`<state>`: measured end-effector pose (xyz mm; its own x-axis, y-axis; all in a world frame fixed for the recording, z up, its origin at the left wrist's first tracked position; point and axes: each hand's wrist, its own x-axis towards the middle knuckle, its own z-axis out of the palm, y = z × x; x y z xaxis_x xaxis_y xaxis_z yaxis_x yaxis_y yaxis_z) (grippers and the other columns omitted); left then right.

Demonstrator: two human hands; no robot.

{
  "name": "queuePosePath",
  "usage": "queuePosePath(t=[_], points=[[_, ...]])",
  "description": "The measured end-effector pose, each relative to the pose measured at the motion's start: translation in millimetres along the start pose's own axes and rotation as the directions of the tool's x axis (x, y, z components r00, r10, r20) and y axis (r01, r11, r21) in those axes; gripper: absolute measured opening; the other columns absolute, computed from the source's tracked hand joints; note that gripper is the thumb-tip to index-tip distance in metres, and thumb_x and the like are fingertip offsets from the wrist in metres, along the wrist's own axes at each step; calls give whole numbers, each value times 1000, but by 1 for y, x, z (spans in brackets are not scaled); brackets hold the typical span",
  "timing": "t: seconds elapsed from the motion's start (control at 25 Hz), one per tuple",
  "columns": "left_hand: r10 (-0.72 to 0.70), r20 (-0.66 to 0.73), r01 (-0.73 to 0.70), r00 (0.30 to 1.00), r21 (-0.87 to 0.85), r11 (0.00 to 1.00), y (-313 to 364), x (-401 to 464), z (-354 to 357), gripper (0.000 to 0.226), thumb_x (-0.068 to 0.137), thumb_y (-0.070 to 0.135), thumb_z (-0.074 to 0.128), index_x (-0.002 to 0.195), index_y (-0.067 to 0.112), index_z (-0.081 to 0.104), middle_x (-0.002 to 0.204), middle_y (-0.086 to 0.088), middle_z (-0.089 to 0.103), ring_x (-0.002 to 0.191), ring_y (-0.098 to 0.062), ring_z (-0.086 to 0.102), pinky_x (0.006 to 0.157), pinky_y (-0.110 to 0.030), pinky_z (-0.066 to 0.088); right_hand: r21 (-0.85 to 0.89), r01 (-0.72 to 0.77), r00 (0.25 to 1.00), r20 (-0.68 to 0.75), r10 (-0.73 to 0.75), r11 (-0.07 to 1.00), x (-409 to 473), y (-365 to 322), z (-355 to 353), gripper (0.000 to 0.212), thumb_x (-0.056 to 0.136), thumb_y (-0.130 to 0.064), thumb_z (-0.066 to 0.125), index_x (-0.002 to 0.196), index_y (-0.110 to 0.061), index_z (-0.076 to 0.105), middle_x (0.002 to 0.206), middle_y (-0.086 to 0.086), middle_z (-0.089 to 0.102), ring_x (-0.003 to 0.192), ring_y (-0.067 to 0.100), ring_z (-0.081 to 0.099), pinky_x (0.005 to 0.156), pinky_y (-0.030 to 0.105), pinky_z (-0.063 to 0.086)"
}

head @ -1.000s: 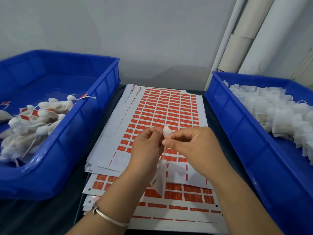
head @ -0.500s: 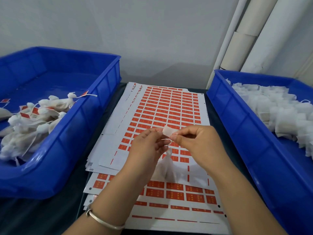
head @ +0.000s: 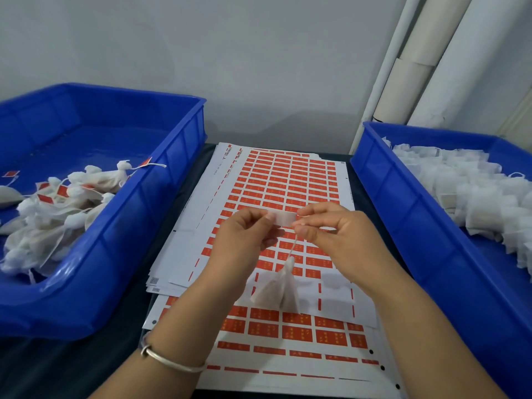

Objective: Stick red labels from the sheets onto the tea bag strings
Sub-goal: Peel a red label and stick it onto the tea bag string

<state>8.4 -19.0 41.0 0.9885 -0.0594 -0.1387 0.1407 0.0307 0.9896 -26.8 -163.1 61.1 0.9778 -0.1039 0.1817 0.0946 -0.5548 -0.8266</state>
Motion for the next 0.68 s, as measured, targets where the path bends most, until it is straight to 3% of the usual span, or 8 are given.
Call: queuePosePath(t=[0.2, 0.32, 0.44, 0.52, 0.68], points=[[33, 160, -46, 987, 77, 996, -7, -12, 8, 16, 91, 26, 55, 81, 30, 66, 74, 15, 71, 74, -4, 68, 67, -14, 52, 37, -12, 999, -29, 13, 999, 3, 4, -2, 13, 80, -36, 68, 74, -46, 63, 95, -34, 54, 89, -7, 54, 65, 5, 35], [13, 160, -29, 987, 97, 995, -9, -12, 9, 19, 92, 25, 55, 78, 31, 67, 74, 15, 71, 78, -9, 68, 76, -21, 53, 69, -40, 998, -39, 42, 997, 4, 7, -2, 12, 80, -34, 69, 74, -44, 65, 93, -31, 58, 89, -5, 57, 63, 4, 36], [29, 141, -46, 990, 118, 992, -9, -12, 9, 21, 92, 24, 55, 75, 30, 67, 71, 15, 70, 78, -11, 67, 78, -25, 53, 87, -49, 998, -28, 51, 995, 3, 8, -3, 15, 82, -34, 68, 71, -45, 64, 77, -35, 61, 80, -12, 59, 53, 1, 40], [48, 143, -69, 988, 145, 987, -9, -12, 9, 22, 92, 23, 55, 74, 29, 67, 70, 15, 69, 77, -10, 67, 79, -26, 53, 93, -56, 998, -24, 58, 994, 3, 9, -3, 16, 82, -34, 67, 71, -45, 64, 71, -39, 61, 77, -18, 58, 50, -1, 40], [91, 198, -129, 976, 184, 974, -9, -13, 7, 22, 93, 24, 52, 77, 30, 65, 70, 19, 69, 71, -1, 67, 70, -19, 49, 57, -53, 997, -50, 56, 997, 3, 11, -2, 18, 82, -33, 67, 70, -45, 63, 71, -35, 60, 73, -9, 61, 55, 2, 42]])
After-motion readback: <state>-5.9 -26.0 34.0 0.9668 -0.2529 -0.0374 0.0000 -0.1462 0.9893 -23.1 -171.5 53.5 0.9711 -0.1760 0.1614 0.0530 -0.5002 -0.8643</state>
